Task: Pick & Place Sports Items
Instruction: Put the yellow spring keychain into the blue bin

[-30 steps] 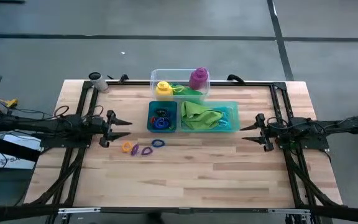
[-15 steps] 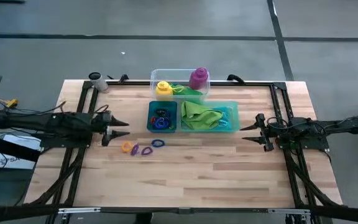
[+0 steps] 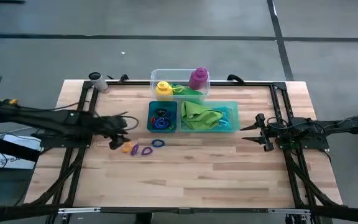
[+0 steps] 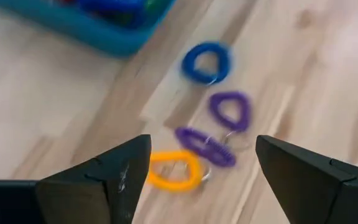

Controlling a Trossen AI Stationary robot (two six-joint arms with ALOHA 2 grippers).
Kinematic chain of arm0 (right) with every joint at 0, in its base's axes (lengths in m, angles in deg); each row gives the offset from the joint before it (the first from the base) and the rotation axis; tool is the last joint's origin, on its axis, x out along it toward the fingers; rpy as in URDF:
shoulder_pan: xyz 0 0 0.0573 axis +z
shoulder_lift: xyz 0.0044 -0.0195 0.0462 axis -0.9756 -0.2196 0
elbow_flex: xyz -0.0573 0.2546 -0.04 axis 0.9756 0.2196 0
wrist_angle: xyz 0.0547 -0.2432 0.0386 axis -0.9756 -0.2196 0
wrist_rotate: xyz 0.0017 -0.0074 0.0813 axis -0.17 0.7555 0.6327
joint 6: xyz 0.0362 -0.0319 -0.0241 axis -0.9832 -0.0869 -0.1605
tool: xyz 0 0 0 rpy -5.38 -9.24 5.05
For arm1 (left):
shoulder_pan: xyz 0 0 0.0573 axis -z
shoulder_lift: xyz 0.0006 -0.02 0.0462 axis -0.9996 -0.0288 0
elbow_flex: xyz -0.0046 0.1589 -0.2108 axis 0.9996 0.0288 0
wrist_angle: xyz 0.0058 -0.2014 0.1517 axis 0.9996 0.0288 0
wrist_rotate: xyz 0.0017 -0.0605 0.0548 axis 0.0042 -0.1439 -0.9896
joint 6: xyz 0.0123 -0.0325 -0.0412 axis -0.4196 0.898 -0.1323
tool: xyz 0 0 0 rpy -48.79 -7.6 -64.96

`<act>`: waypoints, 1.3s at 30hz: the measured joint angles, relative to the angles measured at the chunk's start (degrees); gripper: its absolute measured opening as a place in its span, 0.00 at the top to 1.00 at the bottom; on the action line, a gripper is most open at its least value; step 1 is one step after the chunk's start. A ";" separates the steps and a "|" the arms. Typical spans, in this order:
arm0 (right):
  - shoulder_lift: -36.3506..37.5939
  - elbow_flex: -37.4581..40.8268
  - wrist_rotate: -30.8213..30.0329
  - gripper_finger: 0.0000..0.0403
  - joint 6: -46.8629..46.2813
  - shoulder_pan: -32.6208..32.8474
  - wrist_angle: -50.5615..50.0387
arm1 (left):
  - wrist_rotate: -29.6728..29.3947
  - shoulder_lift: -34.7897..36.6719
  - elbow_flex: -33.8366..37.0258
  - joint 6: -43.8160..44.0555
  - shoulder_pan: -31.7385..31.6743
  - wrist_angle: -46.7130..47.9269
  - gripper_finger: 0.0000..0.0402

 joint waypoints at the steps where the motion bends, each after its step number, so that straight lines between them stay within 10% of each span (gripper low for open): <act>1: 0.00 0.00 0.00 0.53 -0.01 0.00 0.00 | -0.02 -1.22 0.00 1.93 0.00 0.58 0.41; 39: 0.00 0.01 0.00 0.53 0.01 0.01 -0.01 | -2.02 -29.43 -0.20 22.09 5.57 0.79 0.42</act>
